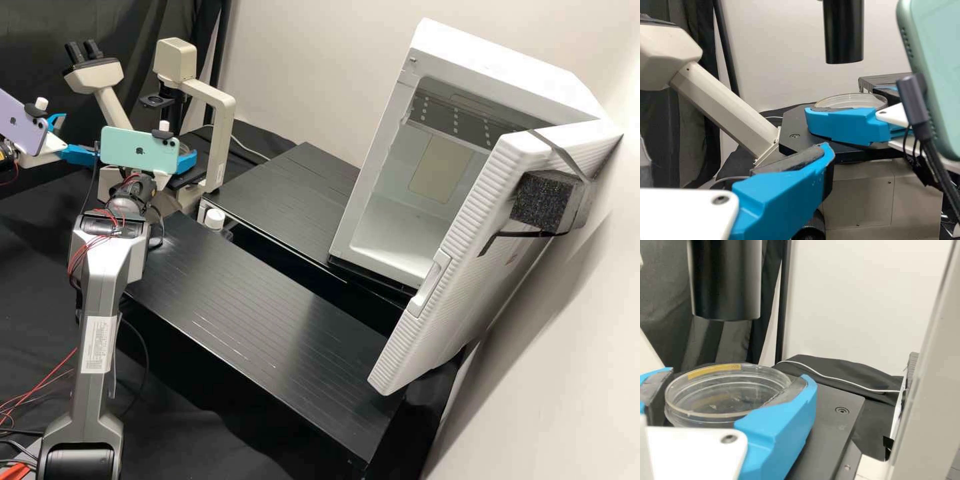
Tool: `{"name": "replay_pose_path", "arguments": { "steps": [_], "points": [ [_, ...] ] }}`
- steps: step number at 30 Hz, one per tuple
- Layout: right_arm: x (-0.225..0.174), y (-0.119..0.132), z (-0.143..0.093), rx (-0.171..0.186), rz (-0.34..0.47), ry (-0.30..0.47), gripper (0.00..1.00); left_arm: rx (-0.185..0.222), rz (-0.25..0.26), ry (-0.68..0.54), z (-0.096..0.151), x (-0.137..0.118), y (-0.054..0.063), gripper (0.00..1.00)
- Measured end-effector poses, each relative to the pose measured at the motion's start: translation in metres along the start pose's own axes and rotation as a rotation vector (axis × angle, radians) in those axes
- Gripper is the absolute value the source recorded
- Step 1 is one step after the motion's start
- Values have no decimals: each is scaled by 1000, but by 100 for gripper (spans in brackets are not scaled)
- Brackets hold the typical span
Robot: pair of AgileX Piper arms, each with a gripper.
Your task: Take out the petri dish and place it under the microscope.
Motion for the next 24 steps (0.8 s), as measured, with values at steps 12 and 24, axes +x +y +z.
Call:
{"name": "replay_pose_path", "arguments": {
  "steps": [12,24],
  "points": [
    [0,-2,3,-28,-2,-15,100,0,0,0,0,0,0,100],
    [-1,-3,4,-35,-4,-19,100,0,0,0,0,0,0,100]
  ]
}}
